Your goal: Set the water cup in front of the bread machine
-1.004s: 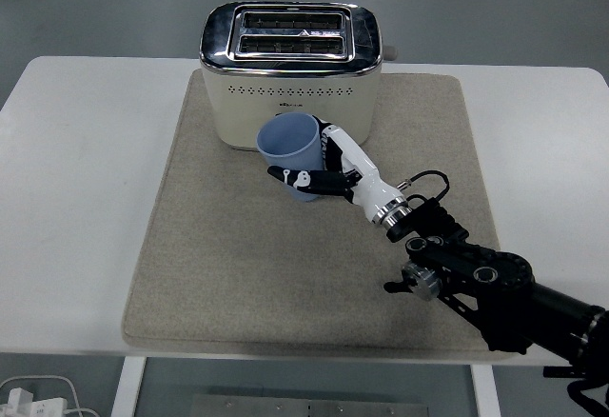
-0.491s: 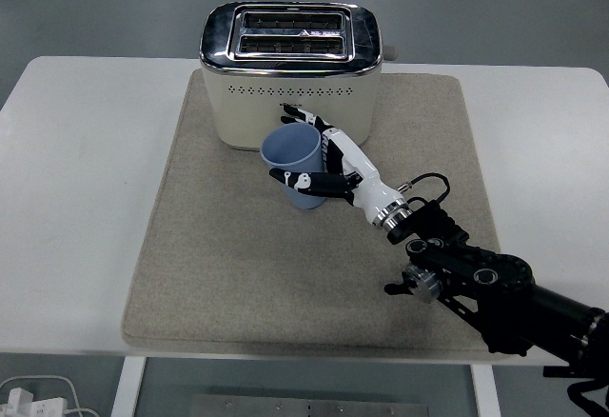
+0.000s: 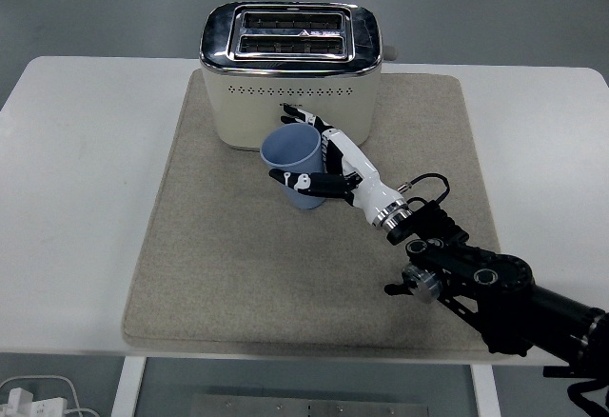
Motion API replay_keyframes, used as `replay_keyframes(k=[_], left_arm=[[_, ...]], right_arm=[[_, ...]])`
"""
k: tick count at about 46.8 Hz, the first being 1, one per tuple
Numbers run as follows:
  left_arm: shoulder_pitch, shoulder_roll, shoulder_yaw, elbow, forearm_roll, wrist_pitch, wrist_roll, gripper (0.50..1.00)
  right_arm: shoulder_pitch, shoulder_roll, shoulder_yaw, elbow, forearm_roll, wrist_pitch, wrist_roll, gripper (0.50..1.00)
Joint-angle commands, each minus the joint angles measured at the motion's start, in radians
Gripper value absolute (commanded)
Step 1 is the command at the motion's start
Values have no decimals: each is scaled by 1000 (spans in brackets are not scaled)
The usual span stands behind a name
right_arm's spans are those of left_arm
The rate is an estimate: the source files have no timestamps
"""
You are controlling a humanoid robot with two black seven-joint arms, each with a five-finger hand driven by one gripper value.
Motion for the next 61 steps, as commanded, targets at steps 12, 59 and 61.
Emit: replay_keyframes(k=[12,59,61], left_arm=[[0,0,0,0,0,0,0,1000],[-2,0,0,1,0,0,2,1000],[-2,0,0,1,0,0,2,1000]], right_arm=[[-16,0,6,1,1,2,0,928],[-59,0,20,51,1,9,0,930],[-59,0,20,51,1,9,0,930]])
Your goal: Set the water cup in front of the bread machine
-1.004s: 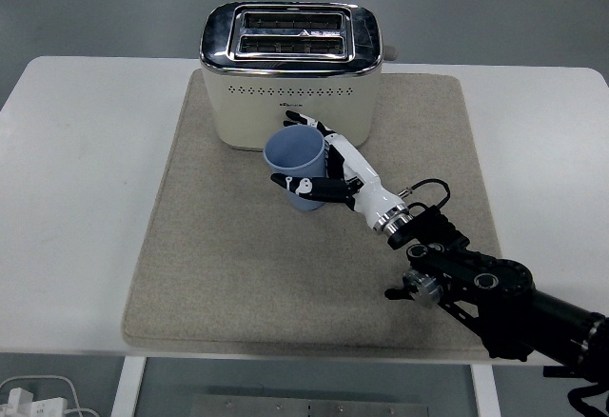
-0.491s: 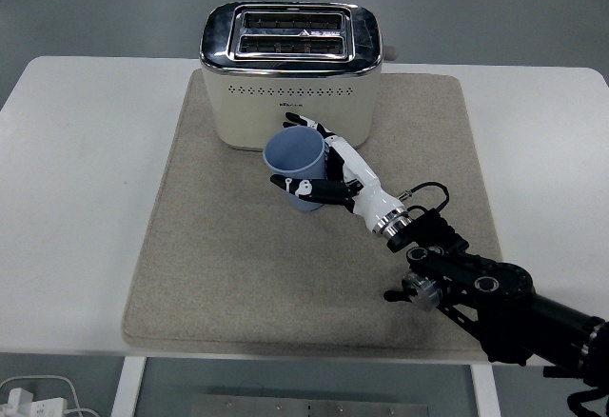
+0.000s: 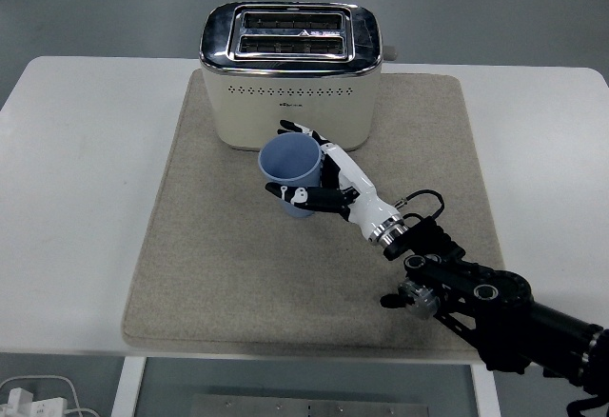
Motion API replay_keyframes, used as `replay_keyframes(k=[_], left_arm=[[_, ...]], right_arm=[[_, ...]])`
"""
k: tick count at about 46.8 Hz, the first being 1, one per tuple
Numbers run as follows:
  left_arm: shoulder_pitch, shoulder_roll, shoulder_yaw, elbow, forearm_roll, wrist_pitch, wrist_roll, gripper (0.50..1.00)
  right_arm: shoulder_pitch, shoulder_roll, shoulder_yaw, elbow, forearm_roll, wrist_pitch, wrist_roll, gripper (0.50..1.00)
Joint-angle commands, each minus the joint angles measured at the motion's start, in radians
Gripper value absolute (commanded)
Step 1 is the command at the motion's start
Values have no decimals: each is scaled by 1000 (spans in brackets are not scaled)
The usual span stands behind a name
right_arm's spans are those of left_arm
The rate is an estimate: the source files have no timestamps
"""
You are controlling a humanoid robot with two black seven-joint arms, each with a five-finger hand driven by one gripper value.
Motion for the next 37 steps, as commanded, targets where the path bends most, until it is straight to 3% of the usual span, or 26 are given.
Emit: replay_keyframes(k=[1,37], left_arm=[[0,0,0,0,0,0,0,1000],[0,0,-2,5,0,0,0,1000]], right_arm=[[-1,0,0,0,0,0,0,930],[-18,-54,2,0,0,8,0,930]])
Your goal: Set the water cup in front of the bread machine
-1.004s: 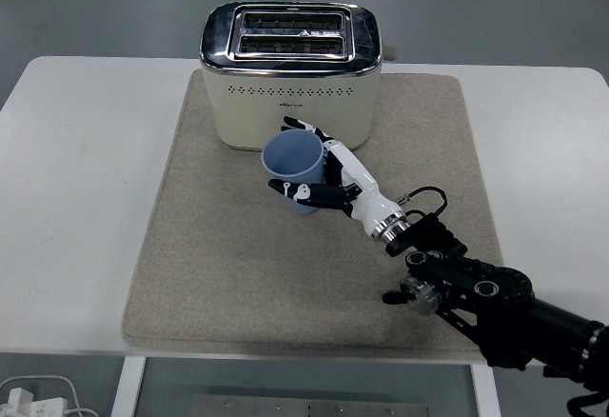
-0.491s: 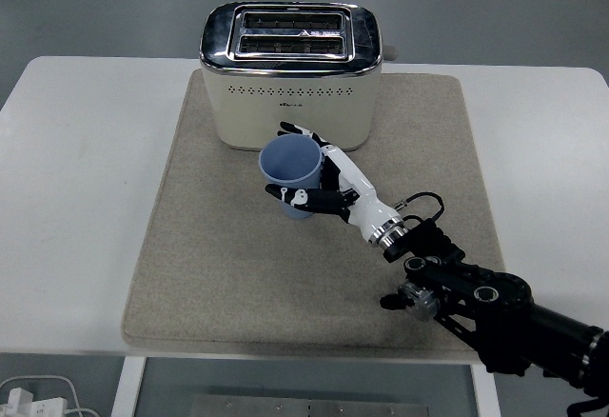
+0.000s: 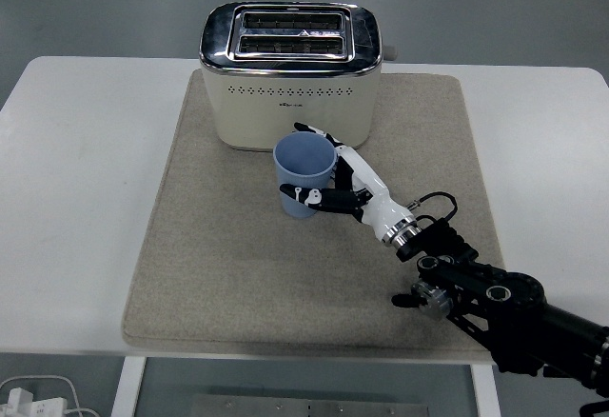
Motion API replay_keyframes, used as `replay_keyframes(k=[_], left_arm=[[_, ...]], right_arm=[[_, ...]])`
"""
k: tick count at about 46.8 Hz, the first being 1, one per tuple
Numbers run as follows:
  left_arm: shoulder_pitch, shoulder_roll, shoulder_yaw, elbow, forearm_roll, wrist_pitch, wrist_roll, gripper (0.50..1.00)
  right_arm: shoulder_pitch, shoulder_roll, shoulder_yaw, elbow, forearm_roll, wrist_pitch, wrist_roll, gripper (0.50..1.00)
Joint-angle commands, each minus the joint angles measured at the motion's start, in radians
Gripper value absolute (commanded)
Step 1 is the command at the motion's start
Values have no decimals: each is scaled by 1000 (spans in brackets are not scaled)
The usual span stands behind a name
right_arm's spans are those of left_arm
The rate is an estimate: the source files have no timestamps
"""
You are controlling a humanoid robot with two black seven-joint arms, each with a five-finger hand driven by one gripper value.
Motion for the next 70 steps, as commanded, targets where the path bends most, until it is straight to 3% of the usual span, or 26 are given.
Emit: replay_keyframes(k=[1,36,70], left_arm=[[0,0,0,0,0,0,0,1000],[-1,0,0,-3,0,0,0,1000],[-1,0,2,-5,0,0,0,1000]], right_arm=[[-2,-6,1,0,0,0,0,928],[-14,-45,2,34,0,-2,0,930],[-24,-125,1,109,52,-5,0,930]])
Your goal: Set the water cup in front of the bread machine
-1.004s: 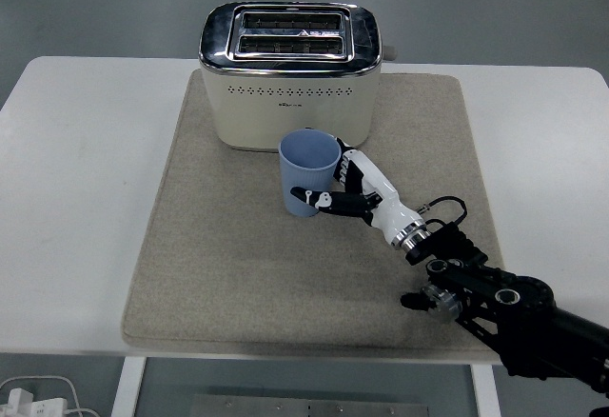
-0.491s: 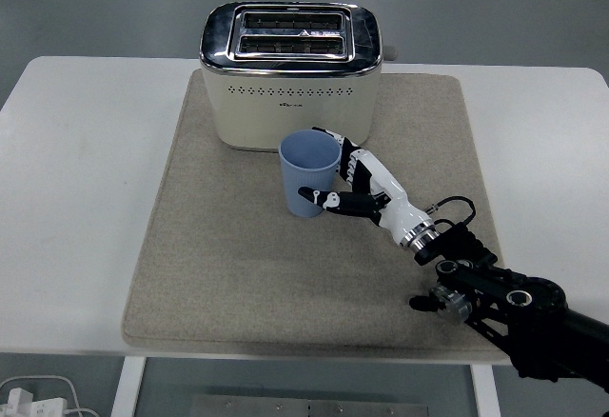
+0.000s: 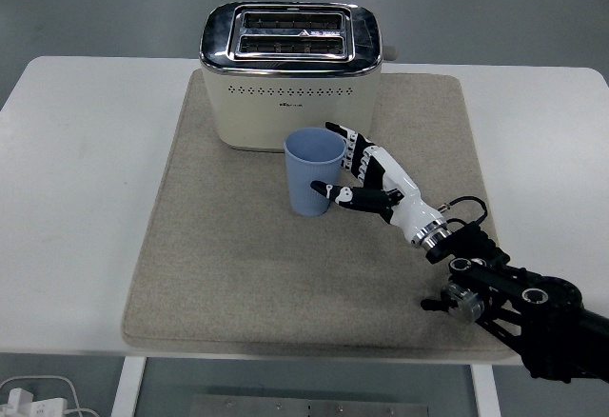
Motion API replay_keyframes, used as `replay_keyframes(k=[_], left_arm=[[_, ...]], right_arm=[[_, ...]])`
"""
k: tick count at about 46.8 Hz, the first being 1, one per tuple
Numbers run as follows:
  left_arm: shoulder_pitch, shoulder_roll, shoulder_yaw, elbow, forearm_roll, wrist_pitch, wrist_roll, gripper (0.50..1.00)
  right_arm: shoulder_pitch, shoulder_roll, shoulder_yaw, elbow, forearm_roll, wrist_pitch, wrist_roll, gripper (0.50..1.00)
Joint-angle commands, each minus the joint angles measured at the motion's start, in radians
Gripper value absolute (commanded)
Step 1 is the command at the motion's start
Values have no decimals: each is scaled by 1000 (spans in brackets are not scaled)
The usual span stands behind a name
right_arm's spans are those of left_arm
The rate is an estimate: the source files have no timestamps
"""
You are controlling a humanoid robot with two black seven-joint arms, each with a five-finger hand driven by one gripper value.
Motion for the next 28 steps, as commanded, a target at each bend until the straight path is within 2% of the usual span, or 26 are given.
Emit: replay_keyframes(k=[1,17,28], left_arm=[[0,0,1,0,0,0,0,1000],[0,0,2,0,0,0,0,1000],[0,0,2,0,0,0,0,1000]], right_arm=[[-5,-8,0,2,0,-1,0,930],[-5,-14,0,8,0,-1,0,928],[-16,-57,2,43,1,-3,0,930]])
